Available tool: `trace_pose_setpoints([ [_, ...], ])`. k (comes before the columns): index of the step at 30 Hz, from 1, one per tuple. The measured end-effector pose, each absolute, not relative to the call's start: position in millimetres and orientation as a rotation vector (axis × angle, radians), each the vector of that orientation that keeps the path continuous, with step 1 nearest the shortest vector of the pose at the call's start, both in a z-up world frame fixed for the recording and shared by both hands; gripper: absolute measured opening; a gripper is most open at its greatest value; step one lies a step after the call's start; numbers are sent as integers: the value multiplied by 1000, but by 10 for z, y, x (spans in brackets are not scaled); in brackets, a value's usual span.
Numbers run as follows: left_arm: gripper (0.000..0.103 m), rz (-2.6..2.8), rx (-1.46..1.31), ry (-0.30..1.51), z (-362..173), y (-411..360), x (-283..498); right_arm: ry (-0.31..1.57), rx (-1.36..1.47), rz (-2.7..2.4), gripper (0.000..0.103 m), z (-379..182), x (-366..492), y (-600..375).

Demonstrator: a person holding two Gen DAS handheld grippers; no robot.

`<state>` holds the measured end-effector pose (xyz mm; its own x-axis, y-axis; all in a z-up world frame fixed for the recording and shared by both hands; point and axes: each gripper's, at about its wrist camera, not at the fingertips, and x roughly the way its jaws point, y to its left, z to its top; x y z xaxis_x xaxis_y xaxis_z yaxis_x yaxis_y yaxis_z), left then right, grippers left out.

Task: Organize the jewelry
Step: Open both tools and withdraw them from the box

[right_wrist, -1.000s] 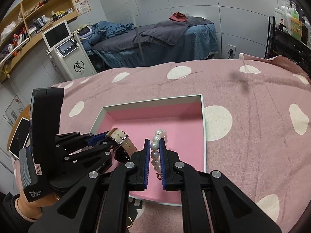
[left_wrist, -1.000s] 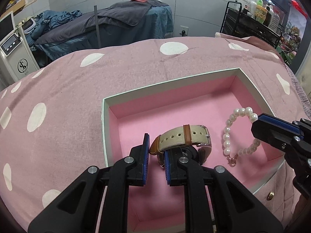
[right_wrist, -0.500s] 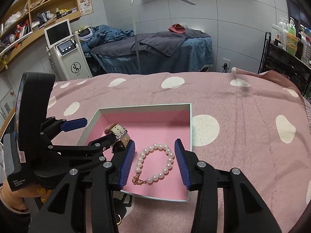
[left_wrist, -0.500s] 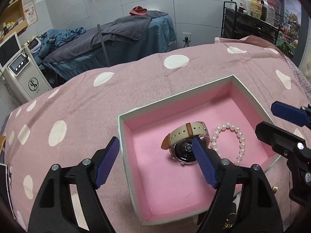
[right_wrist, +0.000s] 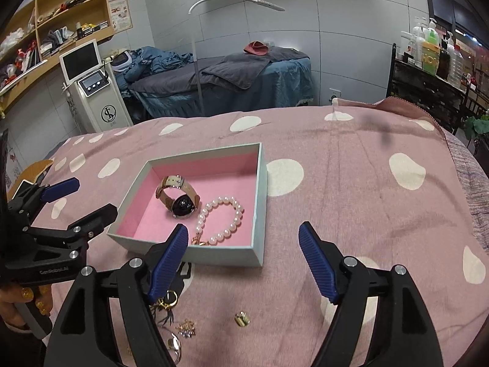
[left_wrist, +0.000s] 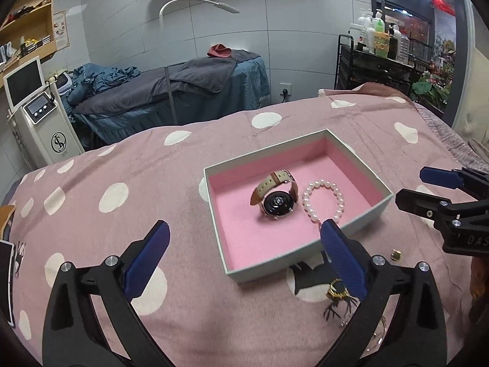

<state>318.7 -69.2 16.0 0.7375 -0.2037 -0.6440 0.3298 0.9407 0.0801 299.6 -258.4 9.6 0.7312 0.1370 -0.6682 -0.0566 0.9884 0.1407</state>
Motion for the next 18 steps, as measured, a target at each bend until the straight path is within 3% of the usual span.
trace_pose_setpoints([
  [18,97,-333,159,756,-345,-522,2286,777,39,133,77,-203,2259,-2646],
])
